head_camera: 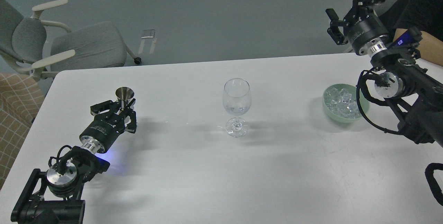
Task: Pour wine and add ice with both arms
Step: 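Carry the jigger back with the left gripper and set it down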
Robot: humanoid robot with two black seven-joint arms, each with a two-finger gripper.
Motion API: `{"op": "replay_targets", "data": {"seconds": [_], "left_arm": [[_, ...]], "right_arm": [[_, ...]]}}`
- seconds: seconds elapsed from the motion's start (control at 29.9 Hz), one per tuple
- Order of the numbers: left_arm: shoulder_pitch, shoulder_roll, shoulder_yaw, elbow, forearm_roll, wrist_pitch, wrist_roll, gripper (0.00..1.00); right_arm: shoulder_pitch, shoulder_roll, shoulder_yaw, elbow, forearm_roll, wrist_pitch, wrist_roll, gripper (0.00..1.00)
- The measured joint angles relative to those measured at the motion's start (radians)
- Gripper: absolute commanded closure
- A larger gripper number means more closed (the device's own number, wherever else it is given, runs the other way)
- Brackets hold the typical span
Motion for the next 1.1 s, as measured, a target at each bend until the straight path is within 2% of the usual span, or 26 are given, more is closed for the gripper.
{"op": "replay_targets", "data": {"seconds": [0.33,0.44,0.47,0.57,0.67,0.74,0.9,1.04,1.07,1.1], "left_arm": [[0.000,-0.004,0.011,0.005,0.004,0.001,-0.004,0.66],[0.000,-0.005,0.012,0.006,0.009,0.002,-0.004,0.59],[0.000,-0.005,0.013,0.006,0.011,0.002,-0.004,0.52],[0.000,-0.005,0.013,0.008,0.014,0.003,-0.004,0.42],[0.000,-0.004,0.013,0.008,0.015,0.003,-0.003,0.38],[0.000,-0.002,0.013,0.008,0.015,0.003,-0.003,0.30],[0.000,0.002,0.013,0.008,0.016,0.003,-0.001,0.23],[0.000,0.007,0.013,0.008,0.016,0.004,-0.001,0.09],[0.000,0.008,0.013,0.008,0.016,0.004,0.001,0.03],[0.000,0.010,0.013,0.008,0.016,0.004,0.002,0.03]], "right_arm": [[-0.002,0.001,-0.022,0.000,0.000,-0.001,0.000,0.00],[-0.002,0.001,-0.024,0.000,0.000,-0.001,0.000,0.00],[-0.002,0.001,-0.024,0.000,0.000,-0.001,0.000,0.00],[-0.001,0.001,-0.024,0.000,0.000,-0.001,0.000,0.00],[-0.002,-0.001,-0.025,0.000,0.000,-0.001,0.000,0.00],[-0.003,-0.001,-0.025,0.000,0.000,-0.001,0.000,0.00],[-0.004,-0.001,-0.025,0.000,0.000,-0.001,0.000,0.00],[-0.004,0.000,-0.025,0.000,0.001,-0.003,0.000,0.00],[-0.004,0.000,-0.025,0.000,0.001,-0.003,0.000,0.00],[-0.003,0.000,-0.025,0.000,0.001,-0.004,0.000,0.00]]}}
